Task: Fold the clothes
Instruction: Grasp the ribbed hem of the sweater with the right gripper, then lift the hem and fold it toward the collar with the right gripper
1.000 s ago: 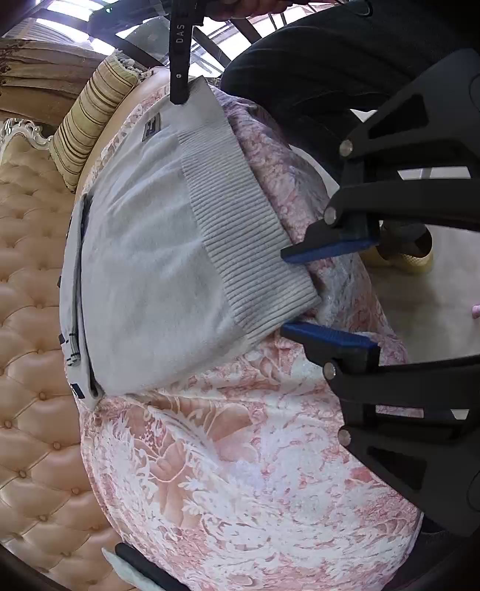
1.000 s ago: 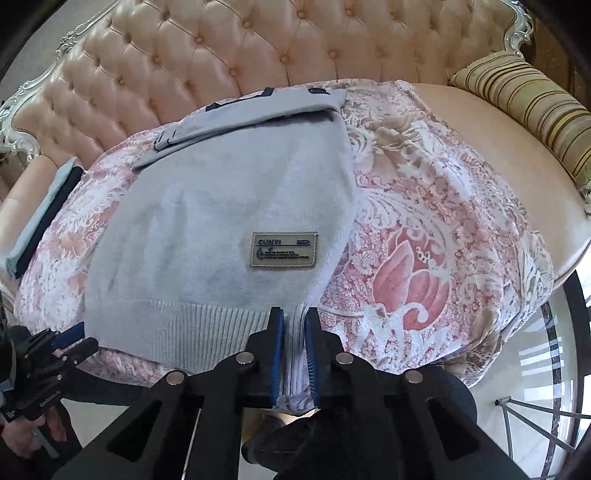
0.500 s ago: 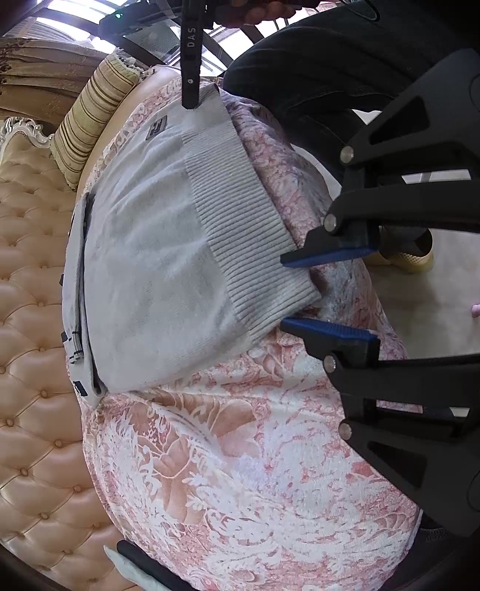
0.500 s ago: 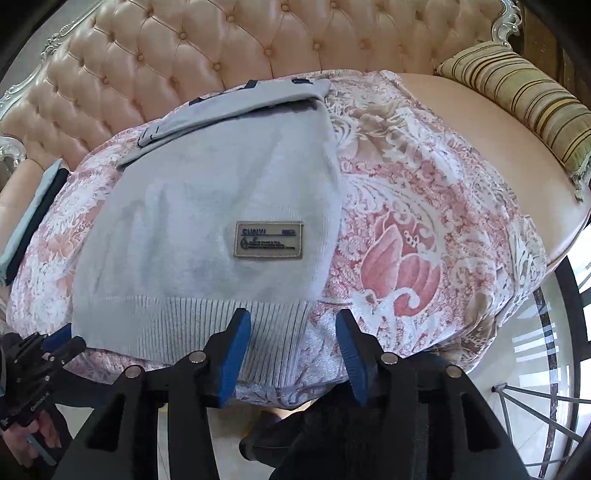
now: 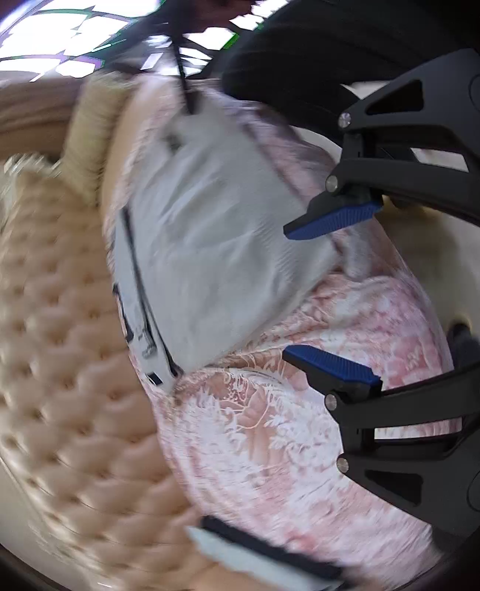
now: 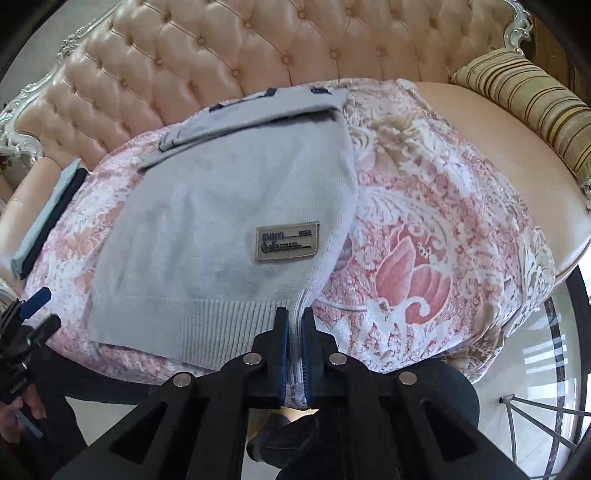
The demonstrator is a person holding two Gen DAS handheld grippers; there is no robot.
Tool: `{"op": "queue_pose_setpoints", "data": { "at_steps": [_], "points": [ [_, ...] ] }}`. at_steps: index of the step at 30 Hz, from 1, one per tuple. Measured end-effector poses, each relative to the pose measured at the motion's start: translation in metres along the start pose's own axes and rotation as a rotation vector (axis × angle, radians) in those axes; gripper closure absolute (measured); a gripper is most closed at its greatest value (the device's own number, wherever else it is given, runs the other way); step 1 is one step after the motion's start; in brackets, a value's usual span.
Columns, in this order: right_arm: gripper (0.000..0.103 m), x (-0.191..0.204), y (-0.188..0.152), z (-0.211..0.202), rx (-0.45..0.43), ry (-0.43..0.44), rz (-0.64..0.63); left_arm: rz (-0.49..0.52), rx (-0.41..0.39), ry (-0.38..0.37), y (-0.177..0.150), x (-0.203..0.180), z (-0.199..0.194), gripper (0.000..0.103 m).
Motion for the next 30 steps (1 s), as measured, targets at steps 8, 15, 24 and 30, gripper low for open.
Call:
{"op": "queue_pose_setpoints", "data": {
  "at_steps": [8, 15, 24, 30],
  "points": [
    [0.097, 0.0, 0.026, -0.038, -0.035, 0.144, 0.095, 0.257, 0.102, 0.095, -0.019, -0.038, 0.029, 0.04],
    [0.097, 0.008, 0.046, -0.061, -0.061, 0.21, 0.129, 0.36, 0.133, 0.171, -0.024, -0.042, 0.041, 0.045],
    [0.097, 0.018, 0.071, -0.088, -0.096, 0.276, 0.157, 0.424, 0.112, 0.214, -0.012, -0.05, 0.048, 0.052],
    [0.097, 0.021, 0.078, -0.094, -0.102, 0.286, 0.162, 0.516, 0.134, 0.29, -0.012, -0.058, 0.062, 0.054]
  ]
}}
Point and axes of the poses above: each gripper's, at about its wrist camera, not at the fingertips, and z roughly the way its jaws point, x to its left, y to its top, the point moved 7 cm from there along z, roughly the way its jaws point, and after that the axes turned 15 degrees about -y, right-handed, at the moved point
